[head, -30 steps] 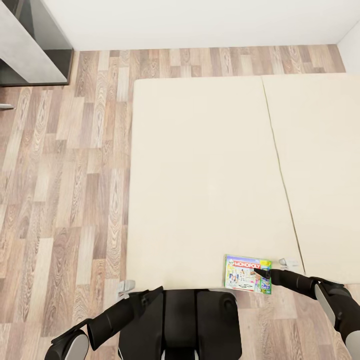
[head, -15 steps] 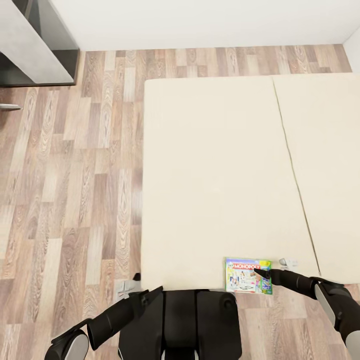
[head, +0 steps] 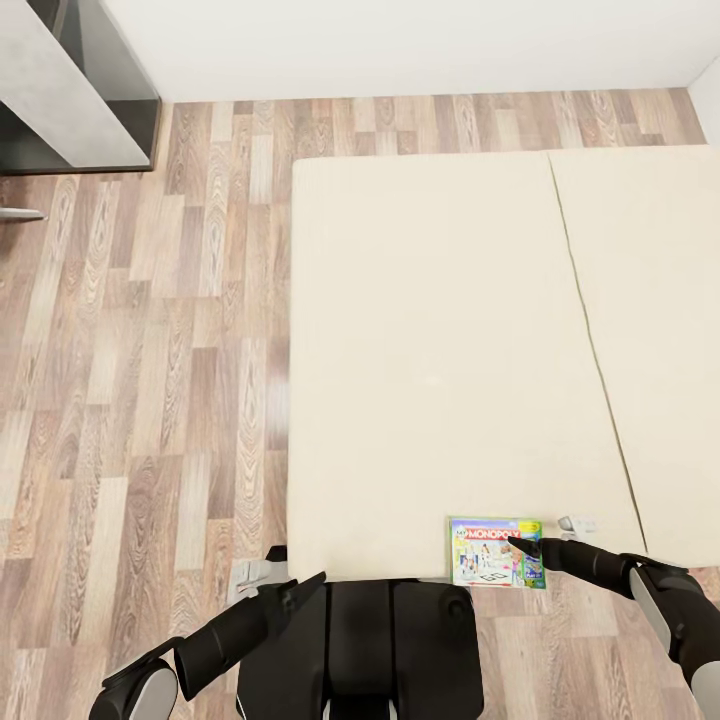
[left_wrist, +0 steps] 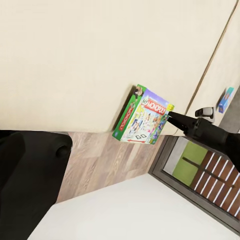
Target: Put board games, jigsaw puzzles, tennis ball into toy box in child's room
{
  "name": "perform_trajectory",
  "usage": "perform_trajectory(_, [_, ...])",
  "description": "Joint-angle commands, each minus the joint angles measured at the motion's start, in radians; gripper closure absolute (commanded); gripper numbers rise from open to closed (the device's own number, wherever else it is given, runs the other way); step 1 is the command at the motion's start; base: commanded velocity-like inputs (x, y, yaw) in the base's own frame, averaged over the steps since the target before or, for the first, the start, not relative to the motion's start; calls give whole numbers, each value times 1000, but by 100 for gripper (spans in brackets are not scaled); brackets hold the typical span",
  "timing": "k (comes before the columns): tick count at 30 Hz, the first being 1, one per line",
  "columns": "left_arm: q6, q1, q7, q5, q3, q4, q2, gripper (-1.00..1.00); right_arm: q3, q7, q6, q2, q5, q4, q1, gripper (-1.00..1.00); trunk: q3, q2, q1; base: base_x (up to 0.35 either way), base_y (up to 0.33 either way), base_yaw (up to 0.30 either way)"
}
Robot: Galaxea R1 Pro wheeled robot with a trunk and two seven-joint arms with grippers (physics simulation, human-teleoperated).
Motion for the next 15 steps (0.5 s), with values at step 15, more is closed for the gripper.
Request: perform_trajectory(15, [7, 0, 0, 6, 1, -1, 0, -100, -1, 2, 10, 0, -9, -1, 0, -100, -1, -1, 1, 0, 4, 0])
